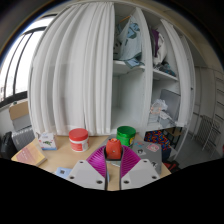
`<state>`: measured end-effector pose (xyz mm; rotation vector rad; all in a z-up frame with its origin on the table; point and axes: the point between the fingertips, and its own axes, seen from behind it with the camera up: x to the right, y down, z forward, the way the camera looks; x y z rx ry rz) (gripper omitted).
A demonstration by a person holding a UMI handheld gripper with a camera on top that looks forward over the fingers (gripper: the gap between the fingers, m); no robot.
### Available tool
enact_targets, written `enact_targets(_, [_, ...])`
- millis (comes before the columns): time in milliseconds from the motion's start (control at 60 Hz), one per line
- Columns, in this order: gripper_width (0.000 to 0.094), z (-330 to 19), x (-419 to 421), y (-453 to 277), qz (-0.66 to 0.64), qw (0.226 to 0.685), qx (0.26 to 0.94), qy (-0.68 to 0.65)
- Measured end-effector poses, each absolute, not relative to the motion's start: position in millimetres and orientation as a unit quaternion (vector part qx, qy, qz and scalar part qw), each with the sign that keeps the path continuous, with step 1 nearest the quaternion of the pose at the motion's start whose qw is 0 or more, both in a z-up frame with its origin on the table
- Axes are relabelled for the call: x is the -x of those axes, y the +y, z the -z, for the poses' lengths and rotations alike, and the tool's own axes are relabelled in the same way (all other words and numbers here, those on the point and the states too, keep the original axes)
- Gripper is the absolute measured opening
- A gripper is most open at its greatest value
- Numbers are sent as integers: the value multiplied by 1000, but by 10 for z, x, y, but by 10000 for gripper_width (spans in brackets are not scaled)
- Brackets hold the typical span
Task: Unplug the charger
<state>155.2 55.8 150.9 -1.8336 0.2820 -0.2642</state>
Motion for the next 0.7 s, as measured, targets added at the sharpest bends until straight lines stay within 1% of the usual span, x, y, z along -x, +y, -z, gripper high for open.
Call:
enact_targets(33, [146,-1399,-1626,532,110,582,796,125])
enact_targets(167, [153,-764,-1880,436,97,535,826,150])
enact_targets(233, [155,-551,-1953,383,84,518,836,158])
enact_targets(367, [192,-239,-1985,347,66,491,854,160])
enact_targets(550, [241,38,-1896,312,55,467,871,143])
enact_targets(617, [263,23,-1878,329,50,474,867,146])
enact_targets(700, [318,14,-1883,310,50,471,868,149])
